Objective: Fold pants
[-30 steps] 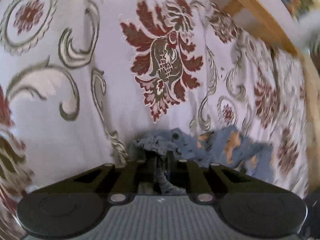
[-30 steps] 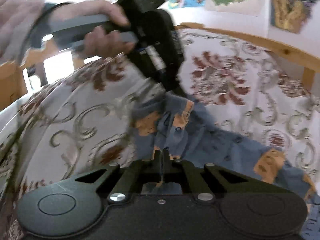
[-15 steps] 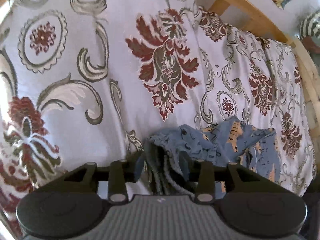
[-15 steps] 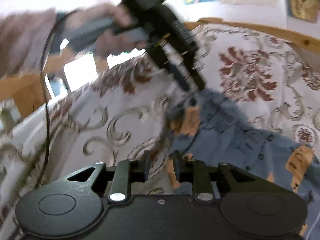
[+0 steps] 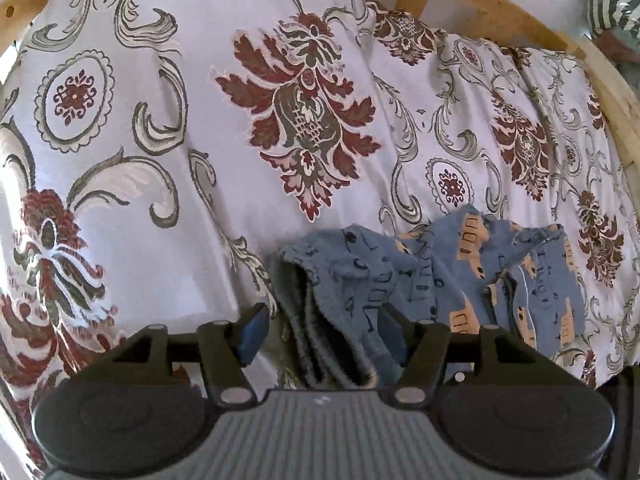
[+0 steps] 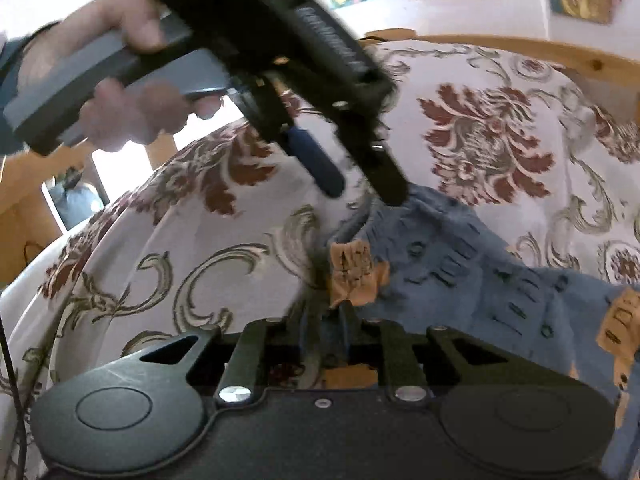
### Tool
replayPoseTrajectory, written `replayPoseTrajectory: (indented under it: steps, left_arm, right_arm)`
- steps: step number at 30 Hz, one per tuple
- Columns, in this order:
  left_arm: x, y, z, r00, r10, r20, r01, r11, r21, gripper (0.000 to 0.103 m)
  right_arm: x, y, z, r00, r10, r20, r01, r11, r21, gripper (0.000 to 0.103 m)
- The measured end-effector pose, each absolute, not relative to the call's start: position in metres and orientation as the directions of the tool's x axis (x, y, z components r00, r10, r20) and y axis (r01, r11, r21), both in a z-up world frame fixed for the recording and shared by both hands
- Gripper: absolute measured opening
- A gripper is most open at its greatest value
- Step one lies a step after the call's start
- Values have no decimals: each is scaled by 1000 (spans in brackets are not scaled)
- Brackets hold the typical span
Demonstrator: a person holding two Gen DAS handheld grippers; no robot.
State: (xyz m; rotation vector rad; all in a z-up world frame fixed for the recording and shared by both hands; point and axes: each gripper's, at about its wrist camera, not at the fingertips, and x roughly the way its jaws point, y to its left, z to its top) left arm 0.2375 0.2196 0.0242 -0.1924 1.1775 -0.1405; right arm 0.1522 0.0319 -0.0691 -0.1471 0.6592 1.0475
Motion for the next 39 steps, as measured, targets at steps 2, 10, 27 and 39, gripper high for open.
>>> replayPoseTrajectory:
  steps: [2,10,27,39]
  left_arm:
    - [237,218,24,378,-204,-903,14,977,-215,68]
    - [229,216,24,398,-211,-893,38,976,-214,74]
    - [183,202,5,464,-163,-871,-44,978,-206,67]
    - [184,214,-10,509,-140,-849,-176,949,-262,29]
  right_arm:
    - [154,26,-68,328,754,-569,-834,514,200,22]
    - [171,-29,-45,298,730,-615,-853,492,170,35]
    - [300,-55,-3,93,700,-708,-817,460,347,60]
    - [342,11,-17,-56,643,-764,-447,668,594,60]
